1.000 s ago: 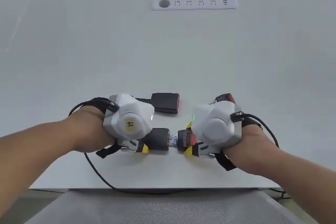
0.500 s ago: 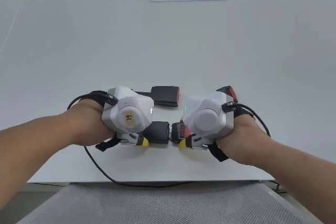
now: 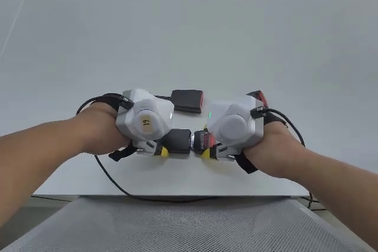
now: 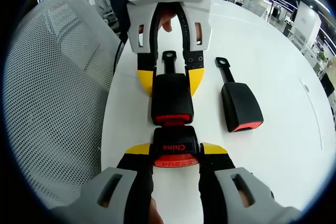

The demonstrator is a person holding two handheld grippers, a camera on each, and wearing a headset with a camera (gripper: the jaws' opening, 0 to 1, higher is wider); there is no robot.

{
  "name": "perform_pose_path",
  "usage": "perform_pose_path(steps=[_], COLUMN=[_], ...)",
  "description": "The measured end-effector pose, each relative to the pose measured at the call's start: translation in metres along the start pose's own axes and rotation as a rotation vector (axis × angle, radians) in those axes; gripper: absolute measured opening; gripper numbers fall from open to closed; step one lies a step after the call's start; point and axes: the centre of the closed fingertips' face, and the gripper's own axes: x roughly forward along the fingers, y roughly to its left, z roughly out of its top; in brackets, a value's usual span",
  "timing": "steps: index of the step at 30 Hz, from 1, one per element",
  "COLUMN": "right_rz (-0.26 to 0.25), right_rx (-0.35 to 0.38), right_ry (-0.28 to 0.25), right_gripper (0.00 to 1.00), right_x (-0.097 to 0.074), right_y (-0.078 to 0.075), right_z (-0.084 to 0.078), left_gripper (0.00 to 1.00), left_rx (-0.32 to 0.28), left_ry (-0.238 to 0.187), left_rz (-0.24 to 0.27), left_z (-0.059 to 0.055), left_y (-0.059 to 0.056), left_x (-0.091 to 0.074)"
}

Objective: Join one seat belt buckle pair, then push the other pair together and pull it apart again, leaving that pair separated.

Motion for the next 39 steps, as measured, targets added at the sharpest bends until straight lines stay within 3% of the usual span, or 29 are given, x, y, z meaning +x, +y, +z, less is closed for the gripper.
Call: perform_pose_path(steps=[8,15,26,39], right_rz=[0.004,0.002,0.0,-0.014], right_rx=[-0.005,0.004,0.013,0.047], right_ry=[0.003,0.021,0.0,0.011], right_gripper=[0.31,0.31,0.32,0.33], right_x=[0.0,-0.008,-0.01,-0.031], right_y=[0.0,0.0,-0.001,-0.004], right_z=[-0.002,-0.017,-0.018,-0.045], left_gripper=[0.31,0.31,0.32,0.32], left_rx=[-0.002,-0.003,0.001,-0.004], left_ry=[-0.005,-0.002,0.003,0.003], left_rz=[0.0,0.0,-0.007,-0.005], left_z=[0.0,-0.001,0.0,0.0], left_y=[0.0,0.001,0.0,0.001], left_x=[0.0,0.001,0.002,0.001])
